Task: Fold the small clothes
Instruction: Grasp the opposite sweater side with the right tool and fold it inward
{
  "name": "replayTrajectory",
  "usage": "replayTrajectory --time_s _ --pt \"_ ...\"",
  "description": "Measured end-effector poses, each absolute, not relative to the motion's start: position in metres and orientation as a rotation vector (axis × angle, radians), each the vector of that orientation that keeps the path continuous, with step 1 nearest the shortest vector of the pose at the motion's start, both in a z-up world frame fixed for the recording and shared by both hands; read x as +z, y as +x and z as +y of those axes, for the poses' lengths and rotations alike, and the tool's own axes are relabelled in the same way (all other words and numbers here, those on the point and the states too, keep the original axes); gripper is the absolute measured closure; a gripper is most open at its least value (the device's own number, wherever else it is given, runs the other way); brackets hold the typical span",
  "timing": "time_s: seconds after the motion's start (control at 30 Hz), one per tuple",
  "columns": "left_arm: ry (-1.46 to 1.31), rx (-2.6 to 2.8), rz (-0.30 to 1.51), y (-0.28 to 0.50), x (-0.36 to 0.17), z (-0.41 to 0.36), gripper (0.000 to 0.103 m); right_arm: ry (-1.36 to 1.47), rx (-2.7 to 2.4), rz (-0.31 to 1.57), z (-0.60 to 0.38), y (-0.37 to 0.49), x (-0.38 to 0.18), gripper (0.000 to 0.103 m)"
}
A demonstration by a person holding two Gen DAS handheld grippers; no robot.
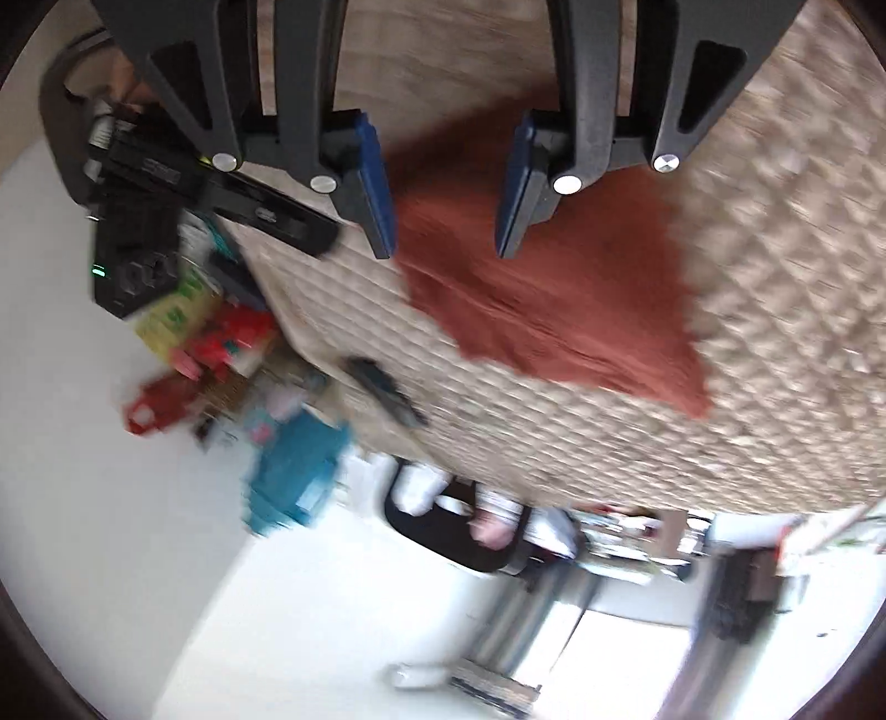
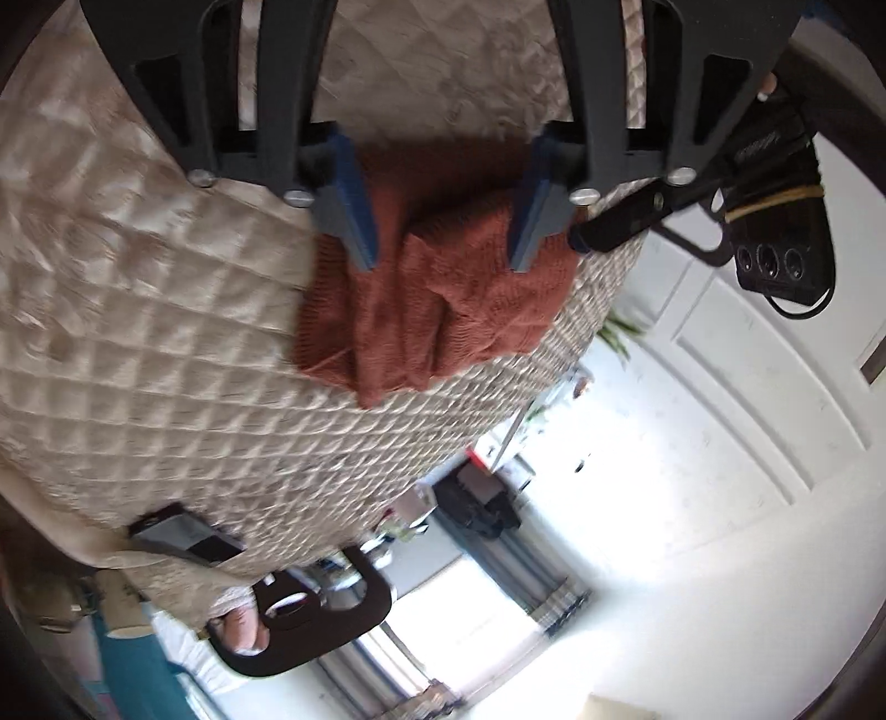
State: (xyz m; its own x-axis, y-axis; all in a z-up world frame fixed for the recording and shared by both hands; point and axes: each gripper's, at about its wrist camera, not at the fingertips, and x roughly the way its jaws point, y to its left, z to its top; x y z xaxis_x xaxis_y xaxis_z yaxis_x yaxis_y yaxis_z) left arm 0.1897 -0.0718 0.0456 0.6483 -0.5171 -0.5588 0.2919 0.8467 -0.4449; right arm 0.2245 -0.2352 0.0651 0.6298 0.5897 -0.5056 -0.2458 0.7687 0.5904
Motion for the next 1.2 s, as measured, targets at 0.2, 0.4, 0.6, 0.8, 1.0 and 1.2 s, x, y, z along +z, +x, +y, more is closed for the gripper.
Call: replayTrajectory --time_s 0.2,0.4,0.6,0.8,1.0,1.2 --pt "-0.333 -0.366 0.747 0.216 0.024 -0.046 0.064 0.428 0.545 0.842 -0.209 0.265 0.062 0.052" --pt "-0.296 -0.4 0.762 0.219 0.009 -0.061 0.064 0.353 0.542 0.958 -0.188 0.305 0.042 0.052" --pt "-0.302 -0.416 0.759 0.222 0.008 -0.06 0.063 0.343 0.566 0.961 -0.181 0.315 0.039 0.052" --pt "-0.277 -0.417 0.752 0.222 0.009 -0.062 0.063 0.256 0.566 0.933 -0.165 0.311 0.046 0.083" --pt "-0.293 -0.454 0.734 0.215 0.014 -0.059 0.063 0.3 0.537 0.85 -0.178 0.298 0.063 0.087" --pt "-0.272 -0.499 0.732 0.209 0.014 -0.068 0.063 0.387 0.471 0.835 -0.208 0.284 0.051 0.089"
